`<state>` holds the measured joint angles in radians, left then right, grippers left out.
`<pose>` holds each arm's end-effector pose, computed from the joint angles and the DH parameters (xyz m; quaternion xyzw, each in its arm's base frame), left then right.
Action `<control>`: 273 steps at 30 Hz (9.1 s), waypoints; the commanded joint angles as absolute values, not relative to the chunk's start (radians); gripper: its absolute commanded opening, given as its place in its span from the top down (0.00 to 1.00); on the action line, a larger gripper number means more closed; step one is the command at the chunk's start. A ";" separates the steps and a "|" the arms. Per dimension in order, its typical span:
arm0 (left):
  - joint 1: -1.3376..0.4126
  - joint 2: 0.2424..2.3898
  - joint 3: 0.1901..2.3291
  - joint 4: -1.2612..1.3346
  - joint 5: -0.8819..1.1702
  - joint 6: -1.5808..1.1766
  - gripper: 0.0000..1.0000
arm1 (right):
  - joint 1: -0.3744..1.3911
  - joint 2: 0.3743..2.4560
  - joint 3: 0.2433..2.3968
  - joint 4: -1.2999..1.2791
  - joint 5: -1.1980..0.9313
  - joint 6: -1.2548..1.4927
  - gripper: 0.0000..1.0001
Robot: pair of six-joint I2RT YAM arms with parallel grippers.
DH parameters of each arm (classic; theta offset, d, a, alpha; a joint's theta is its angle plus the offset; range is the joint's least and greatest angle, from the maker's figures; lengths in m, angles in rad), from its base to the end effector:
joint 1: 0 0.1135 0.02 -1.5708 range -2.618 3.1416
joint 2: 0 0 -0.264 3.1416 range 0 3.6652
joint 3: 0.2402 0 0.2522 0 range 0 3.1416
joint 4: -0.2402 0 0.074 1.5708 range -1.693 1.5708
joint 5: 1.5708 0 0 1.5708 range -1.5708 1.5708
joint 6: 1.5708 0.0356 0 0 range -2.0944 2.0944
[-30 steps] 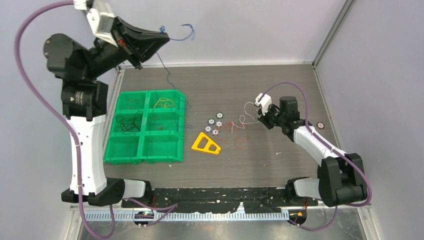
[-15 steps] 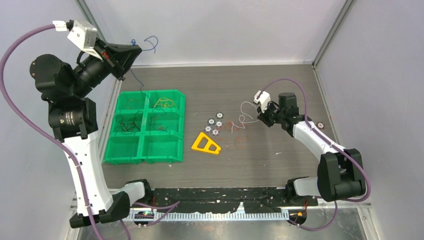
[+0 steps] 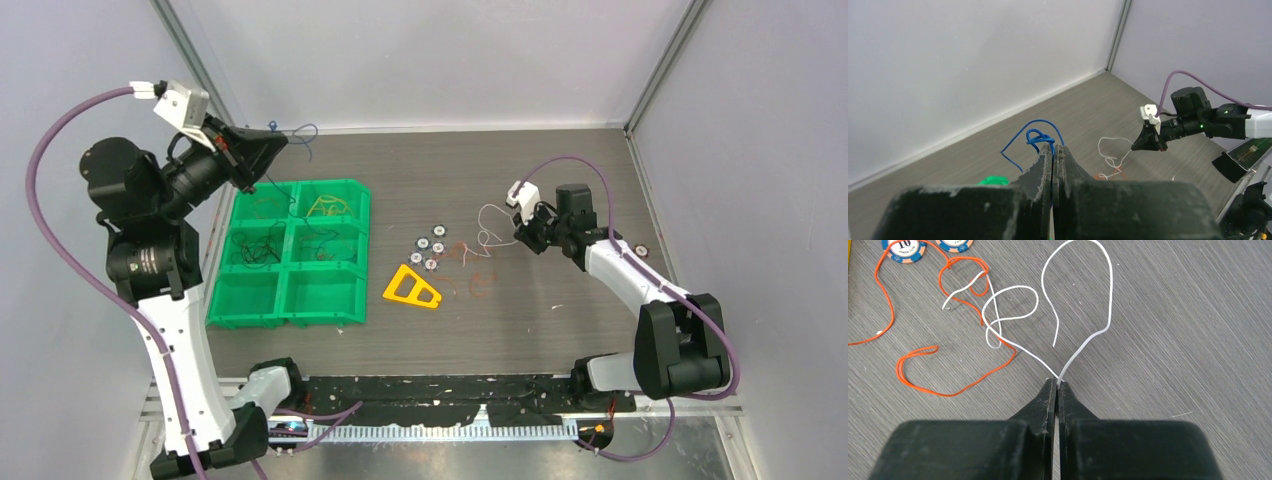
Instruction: Untangle the cables
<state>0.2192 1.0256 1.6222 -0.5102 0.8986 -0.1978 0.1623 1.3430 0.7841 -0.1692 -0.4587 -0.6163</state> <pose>0.1504 0.0050 0.5348 0.1871 0.6619 -0.2865 0.6669 0.2727 0.0606 0.2212 -0.4233 0.7869 0.1125 0.4348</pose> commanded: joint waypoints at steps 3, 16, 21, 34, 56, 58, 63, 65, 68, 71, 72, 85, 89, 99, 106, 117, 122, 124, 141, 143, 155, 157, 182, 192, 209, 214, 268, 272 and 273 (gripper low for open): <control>0.227 1.040 1.868 -0.501 0.911 -0.225 1.00 | 0.163 1.357 0.834 -0.166 -0.490 -0.624 0.95; 0.226 0.911 1.616 -0.650 0.859 0.040 1.00 | 0.163 1.353 0.848 -0.175 -0.497 -0.619 0.95; 0.227 0.812 1.372 -0.832 0.843 0.318 1.00 | 0.162 1.329 0.833 -0.186 -0.493 -0.623 0.95; 0.147 1.029 1.195 -1.424 0.718 0.916 1.00 | 0.163 1.336 0.836 -0.201 -0.490 -0.621 0.94; -0.061 1.153 1.114 -1.097 0.575 0.878 0.23 | 0.163 1.276 0.978 -0.353 -0.668 -0.480 0.95; -0.062 1.138 1.193 -1.108 0.668 0.848 0.08 | 0.162 1.261 1.012 -0.340 -0.716 -0.424 0.95; -0.156 1.146 1.312 -0.825 0.795 0.603 0.00 | 0.175 1.239 1.100 -0.300 -0.846 -0.295 0.95; -0.228 1.172 1.340 -0.706 0.807 0.533 0.00 | 0.188 1.230 1.136 -0.273 -0.888 -0.243 0.95; -0.345 1.229 1.365 -0.536 0.802 0.429 0.00 | 0.209 1.214 1.177 -0.206 -0.946 -0.148 0.95; -0.437 1.294 1.389 -0.366 0.794 0.347 0.00 | 0.228 1.199 1.216 -0.136 -0.960 -0.065 0.95; -0.469 1.319 1.406 -0.351 0.795 0.341 0.01 | 0.237 1.191 1.224 -0.093 -0.954 -0.010 0.95; -0.642 1.518 1.449 -0.088 0.778 0.193 0.65 | 0.254 1.174 1.310 0.180 -0.898 0.312 0.95; -0.637 1.442 1.386 -0.113 0.731 0.245 0.98 | 0.227 1.166 1.293 0.175 -0.890 0.346 0.95; -0.622 1.382 1.551 -0.153 0.694 0.090 1.00 | 0.214 1.205 1.162 -0.072 -0.918 0.107 0.31; -0.606 1.428 1.636 -0.102 0.598 -0.118 1.00 | 0.262 1.153 0.949 0.154 -0.895 0.065 0.09; -0.575 1.436 1.685 -0.021 0.579 -0.306 1.00 | 0.475 1.279 0.807 0.504 -0.667 0.078 0.07; -0.542 1.441 1.717 0.038 0.618 -0.405 1.00 | 0.509 1.401 0.821 0.580 -0.538 0.030 0.14; -0.535 1.441 1.734 0.038 0.640 -0.416 1.00 | 0.510 1.435 0.819 0.605 -0.493 0.009 0.18; -0.399 1.445 1.940 0.015 0.727 -0.413 1.00 | 0.458 1.503 0.804 0.509 -0.479 -0.158 0.95; -0.378 1.445 1.975 0.004 0.738 -0.379 1.00 | 0.416 1.507 0.797 0.451 -0.485 -0.192 0.95; -0.258 1.487 2.235 -0.150 0.544 -0.135 1.00 | 0.267 1.616 0.996 0.000 -0.500 -0.116 0.95; -0.246 1.485 2.224 -0.209 0.531 -0.107 1.00 | 0.245 1.619 1.012 -0.034 -0.516 -0.111 0.95; 0.353 1.249 1.702 -1.162 0.747 0.294 1.00 | 0.211 1.482 1.019 -0.126 -0.583 -0.190 0.95; 0.502 1.187 1.685 -1.406 0.670 0.460 1.00 | 0.212 1.498 1.025 -0.126 -0.606 -0.191 0.95; 0.598 1.202 1.670 -1.525 0.657 0.552 1.00 | 0.212 1.526 1.064 -0.134 -0.622 -0.195 0.95; 0.616 1.176 1.626 -1.529 0.639 0.549 1.00 | 0.212 1.543 1.080 -0.138 -0.638 -0.189 0.95; 0.797 1.374 1.155 -0.938 0.198 0.530 1.00 | 0.197 1.560 1.149 -0.275 -0.652 -0.216 0.95; 0.810 1.417 1.193 -0.931 0.183 0.470 1.00 | 0.197 1.557 1.153 -0.274 -0.646 -0.205 0.95; 0.820 1.427 1.207 -0.928 0.191 0.453 1.00 | 0.196 1.555 1.152 -0.276 -0.644 -0.205 0.94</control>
